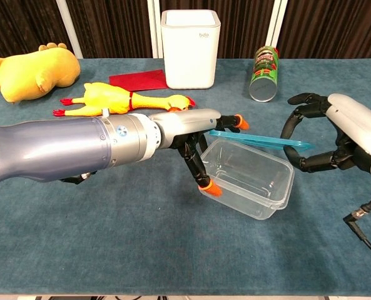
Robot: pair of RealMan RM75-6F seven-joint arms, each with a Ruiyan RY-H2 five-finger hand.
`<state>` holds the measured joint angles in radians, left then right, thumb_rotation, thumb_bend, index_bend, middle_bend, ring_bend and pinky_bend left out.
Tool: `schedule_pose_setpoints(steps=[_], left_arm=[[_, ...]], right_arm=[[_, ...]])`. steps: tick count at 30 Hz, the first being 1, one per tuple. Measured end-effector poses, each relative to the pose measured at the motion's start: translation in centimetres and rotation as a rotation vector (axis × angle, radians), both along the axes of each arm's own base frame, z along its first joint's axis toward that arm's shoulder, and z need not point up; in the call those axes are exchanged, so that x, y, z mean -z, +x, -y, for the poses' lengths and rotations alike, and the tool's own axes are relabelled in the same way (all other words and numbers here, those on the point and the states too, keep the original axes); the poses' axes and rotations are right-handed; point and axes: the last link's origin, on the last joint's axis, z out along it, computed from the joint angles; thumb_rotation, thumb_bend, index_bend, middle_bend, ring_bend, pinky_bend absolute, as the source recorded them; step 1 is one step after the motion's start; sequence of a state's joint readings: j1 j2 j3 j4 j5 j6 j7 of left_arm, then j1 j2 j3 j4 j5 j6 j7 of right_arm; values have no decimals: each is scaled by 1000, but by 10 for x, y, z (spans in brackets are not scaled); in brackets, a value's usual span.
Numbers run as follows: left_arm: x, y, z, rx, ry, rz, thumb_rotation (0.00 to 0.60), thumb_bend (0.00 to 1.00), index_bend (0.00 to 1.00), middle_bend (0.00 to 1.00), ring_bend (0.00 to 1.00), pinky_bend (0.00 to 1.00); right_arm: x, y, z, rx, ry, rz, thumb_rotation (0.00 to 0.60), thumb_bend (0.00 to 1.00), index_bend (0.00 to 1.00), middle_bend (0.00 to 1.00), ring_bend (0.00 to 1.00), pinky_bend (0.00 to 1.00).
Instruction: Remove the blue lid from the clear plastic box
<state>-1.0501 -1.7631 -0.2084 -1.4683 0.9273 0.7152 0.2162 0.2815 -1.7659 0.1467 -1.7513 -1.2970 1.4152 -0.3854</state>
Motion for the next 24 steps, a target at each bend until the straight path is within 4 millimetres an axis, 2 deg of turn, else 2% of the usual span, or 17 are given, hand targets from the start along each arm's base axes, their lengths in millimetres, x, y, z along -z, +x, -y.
schedule_pose_setpoints(steps=[10,15,24], left_arm=[[-6,2,-3,-5,9,4,600,0,0,6,31,233],[-10,6,-4,-2,12,17,600,0,0,6,31,225],[-21,15,-5,8,18,43,600,0,0,6,10,217]], right_arm=[[-1,2,2,9,-4,10,600,547,551,141,0,0],[-2,4,3,14,-8,16,600,610,554,142,0,0],[-5,2,6,31,-14,16,600,611,575,144,0,0]])
